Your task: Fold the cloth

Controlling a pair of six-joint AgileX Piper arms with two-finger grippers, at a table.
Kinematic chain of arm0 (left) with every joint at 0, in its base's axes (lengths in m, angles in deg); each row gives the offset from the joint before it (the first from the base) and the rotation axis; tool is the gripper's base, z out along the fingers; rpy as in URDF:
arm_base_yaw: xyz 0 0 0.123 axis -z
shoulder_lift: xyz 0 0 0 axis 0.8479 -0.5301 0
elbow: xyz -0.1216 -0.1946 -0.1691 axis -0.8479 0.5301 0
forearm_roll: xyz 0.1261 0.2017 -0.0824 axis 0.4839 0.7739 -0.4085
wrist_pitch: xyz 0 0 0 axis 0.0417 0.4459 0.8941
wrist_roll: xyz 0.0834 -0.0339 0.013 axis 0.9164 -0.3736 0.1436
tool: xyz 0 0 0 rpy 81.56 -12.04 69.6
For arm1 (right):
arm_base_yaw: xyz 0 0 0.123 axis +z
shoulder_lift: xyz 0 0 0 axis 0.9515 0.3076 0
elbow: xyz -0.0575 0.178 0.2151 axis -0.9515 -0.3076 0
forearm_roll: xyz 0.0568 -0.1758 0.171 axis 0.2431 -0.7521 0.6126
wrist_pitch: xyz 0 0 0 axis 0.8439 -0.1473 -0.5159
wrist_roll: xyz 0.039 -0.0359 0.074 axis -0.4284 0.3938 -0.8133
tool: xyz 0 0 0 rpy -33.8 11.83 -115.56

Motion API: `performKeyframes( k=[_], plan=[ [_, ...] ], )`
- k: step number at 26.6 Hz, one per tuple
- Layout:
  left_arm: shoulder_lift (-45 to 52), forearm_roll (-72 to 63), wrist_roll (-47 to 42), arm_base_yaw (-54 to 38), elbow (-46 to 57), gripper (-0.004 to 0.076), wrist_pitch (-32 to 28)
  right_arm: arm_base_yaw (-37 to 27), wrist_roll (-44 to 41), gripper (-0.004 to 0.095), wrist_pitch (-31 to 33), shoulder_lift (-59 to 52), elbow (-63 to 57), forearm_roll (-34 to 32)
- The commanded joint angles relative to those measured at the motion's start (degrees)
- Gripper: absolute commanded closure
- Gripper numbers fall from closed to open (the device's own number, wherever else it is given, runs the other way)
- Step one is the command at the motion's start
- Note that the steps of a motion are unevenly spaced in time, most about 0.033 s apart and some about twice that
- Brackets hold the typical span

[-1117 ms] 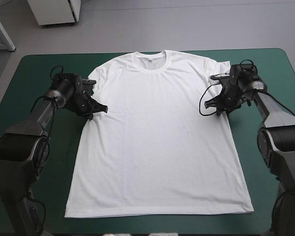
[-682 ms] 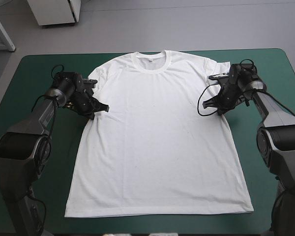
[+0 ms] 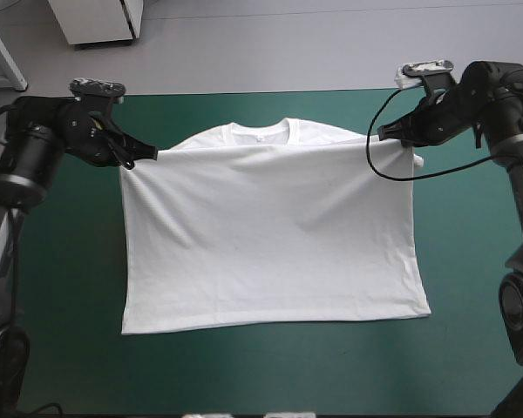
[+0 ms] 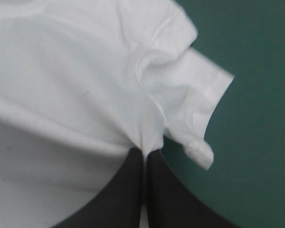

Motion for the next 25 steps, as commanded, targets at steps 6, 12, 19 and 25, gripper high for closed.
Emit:
performKeyframes(
  k=[6,12,19,25],
  plan=[
    [20.2,0.7,0.2,0.3,-2.0,0.0733,-8.9,-0.8,0.0,0.0925,-7.7,-19.1,2.1,2.5],
    [21.3,0.4,0.4,0.3,-2.0,0.0733,-20.3,-0.8,0.0,0.0925,-18.5,-20.2,2.8,3.5],
    [15.2,1.7,1.3,0.3,-2.0,0.0733,-40.1,-0.8,0.2,0.0925,-29.3,-14.2,6.3,3.5],
    [4.8,1.7,2.9,0.3,-11.6,0.0733,-45.4,-0.8,0.5,0.0925,-29.5,-3.6,19.3,3.0]
  ],
)
